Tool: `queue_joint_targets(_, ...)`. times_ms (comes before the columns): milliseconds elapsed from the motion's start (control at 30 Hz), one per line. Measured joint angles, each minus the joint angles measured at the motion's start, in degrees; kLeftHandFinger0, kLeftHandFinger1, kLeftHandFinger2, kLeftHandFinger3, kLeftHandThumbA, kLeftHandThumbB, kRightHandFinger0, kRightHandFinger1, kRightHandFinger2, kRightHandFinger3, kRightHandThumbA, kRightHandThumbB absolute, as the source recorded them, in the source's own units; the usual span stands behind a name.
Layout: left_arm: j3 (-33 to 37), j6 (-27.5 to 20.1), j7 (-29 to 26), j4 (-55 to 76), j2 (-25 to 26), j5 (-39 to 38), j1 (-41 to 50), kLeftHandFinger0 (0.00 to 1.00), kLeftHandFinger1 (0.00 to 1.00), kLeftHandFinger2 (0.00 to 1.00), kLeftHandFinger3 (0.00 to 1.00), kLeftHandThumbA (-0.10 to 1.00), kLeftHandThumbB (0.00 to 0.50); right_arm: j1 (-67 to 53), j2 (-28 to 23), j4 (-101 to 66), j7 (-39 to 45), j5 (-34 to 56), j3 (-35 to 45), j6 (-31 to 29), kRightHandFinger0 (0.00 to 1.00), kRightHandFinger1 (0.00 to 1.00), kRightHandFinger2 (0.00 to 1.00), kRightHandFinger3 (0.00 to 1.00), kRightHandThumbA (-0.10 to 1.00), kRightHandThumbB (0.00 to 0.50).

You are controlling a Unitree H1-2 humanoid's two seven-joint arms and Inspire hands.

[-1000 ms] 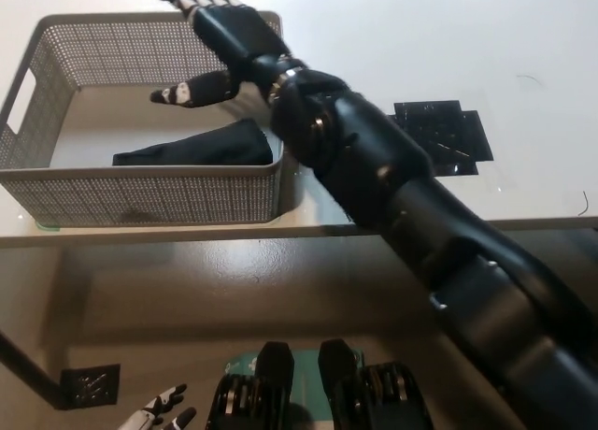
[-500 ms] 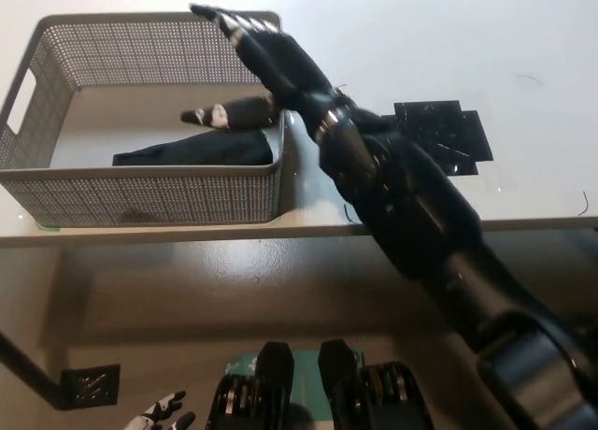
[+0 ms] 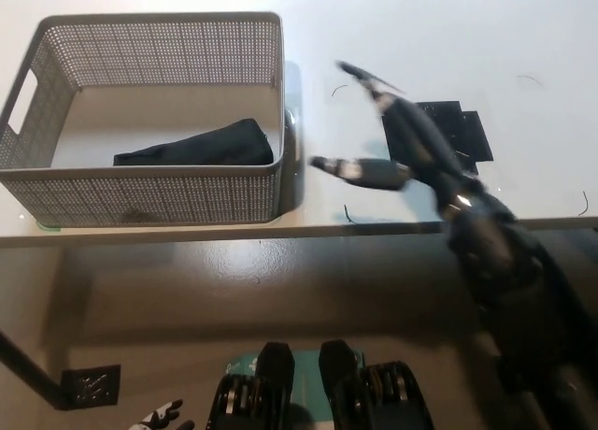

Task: Use the right hand to pick up the pencil case on the right hand side and put it into a grey container on the left side

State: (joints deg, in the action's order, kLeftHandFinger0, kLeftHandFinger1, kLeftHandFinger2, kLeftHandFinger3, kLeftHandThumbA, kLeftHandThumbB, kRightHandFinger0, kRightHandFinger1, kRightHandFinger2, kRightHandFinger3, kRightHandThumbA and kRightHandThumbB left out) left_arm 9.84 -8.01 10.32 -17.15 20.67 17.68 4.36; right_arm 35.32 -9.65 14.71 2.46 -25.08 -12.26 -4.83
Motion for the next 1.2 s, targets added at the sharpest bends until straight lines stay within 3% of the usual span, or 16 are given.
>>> queue_joint_targets(300,0.0,0.0,0.0,-1.4,0.0,0.0,0.3,1.0,1.0,1.0,1.0,0.96,0.268,-12.4,-3.3,-12.2,1.0,7.3,7.1,0.6,1.0,1.0,1.0,1.0,1.0,0.497)
queue_joint_targets(400,0.0,-0.1,0.0,-1.7,0.0,0.0,0.5,1.0,1.0,1.0,1.0,0.96,0.266,-17.2,-3.4,-15.3,1.2,9.8,8.7,0.5,1.0,1.0,1.0,1.0,1.0,0.442)
queue_joint_targets(567,-0.2,-0.1,0.0,-1.7,0.0,0.0,0.6,1.0,1.0,1.0,1.0,0.99,0.275,-25.8,-3.3,-16.4,2.0,13.8,10.1,0.2,1.0,1.0,1.0,1.0,1.0,0.428)
queue_joint_targets(633,-0.4,-0.2,-0.1,-1.8,0.0,0.0,0.6,1.0,1.0,1.0,1.0,0.94,0.251,-29.1,-3.2,-16.2,2.3,15.3,10.4,-0.3,1.0,1.0,1.0,1.0,1.0,0.423)
queue_joint_targets(667,-0.7,-0.4,-0.1,-1.8,0.0,-0.1,0.6,1.0,1.0,1.0,1.0,0.88,0.241,-30.6,-3.2,-16.0,2.5,16.0,10.4,-0.8,1.0,1.0,1.0,1.0,1.0,0.449)
queue_joint_targets(733,-1.5,-0.8,-0.4,-1.9,-0.1,-0.5,0.6,1.0,1.0,1.0,1.0,0.92,0.266,-33.5,-3.1,-14.7,2.9,17.5,10.5,-1.9,1.0,1.0,1.0,1.0,1.0,0.457)
queue_joint_targets(867,-4.9,-2.4,-1.2,-3.3,-0.9,-2.2,0.7,1.0,1.0,1.0,1.0,0.99,0.342,-38.8,-3.1,-8.5,3.8,19.5,10.5,-4.7,1.0,1.0,1.0,1.0,1.0,0.413)
queue_joint_targets(1167,-12.3,-8.1,-2.1,-9.9,-2.9,-7.7,-0.1,1.0,1.0,1.0,1.0,1.0,0.285,-39.8,-3.2,7.3,5.2,21.5,10.6,-9.0,1.0,1.0,1.0,1.0,1.0,0.42)
queue_joint_targets(1200,-12.9,-8.5,-2.2,-10.2,-3.1,-8.1,-0.2,1.0,1.0,1.0,1.0,1.0,0.302,-39.5,-3.2,8.9,5.3,21.7,10.6,-9.6,1.0,1.0,1.0,1.0,1.0,0.414)
